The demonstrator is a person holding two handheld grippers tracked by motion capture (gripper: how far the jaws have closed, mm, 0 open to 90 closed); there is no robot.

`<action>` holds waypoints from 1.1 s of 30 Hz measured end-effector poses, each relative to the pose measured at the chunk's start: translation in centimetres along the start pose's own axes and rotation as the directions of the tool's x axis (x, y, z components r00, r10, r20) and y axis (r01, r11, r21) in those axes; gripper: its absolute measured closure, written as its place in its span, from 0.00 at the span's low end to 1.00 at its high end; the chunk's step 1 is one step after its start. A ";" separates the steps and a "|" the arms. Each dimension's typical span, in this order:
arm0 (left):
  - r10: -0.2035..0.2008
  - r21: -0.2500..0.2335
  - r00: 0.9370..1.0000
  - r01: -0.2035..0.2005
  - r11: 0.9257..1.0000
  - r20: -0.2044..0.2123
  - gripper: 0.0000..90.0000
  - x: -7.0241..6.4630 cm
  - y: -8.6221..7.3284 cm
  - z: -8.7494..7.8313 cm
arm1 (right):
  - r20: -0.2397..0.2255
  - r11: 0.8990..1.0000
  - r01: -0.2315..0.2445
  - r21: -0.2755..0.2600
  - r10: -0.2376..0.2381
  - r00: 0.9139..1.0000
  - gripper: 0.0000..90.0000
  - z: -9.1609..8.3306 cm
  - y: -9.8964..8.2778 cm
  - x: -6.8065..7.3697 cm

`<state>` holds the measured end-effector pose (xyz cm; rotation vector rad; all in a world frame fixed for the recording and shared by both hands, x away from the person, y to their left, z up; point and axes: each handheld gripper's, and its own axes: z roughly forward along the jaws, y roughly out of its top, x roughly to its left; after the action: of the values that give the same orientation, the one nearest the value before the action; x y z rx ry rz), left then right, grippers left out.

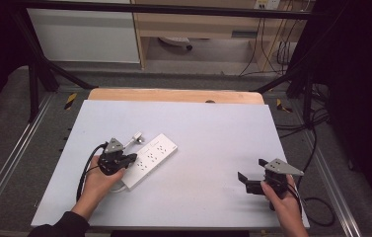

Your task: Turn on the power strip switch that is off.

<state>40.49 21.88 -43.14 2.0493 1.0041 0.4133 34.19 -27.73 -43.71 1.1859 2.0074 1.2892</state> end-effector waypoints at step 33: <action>-0.006 -0.069 1.000 0.006 0.998 0.003 0.87 -0.2 0.6 -0.5 | 0.000 1.000 -0.002 0.000 0.002 1.000 0.03 0.0 0.0 0.0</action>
<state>40.41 21.79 -42.38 1.9843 0.9810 0.4364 34.18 -27.76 -43.70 1.1874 2.0069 1.2904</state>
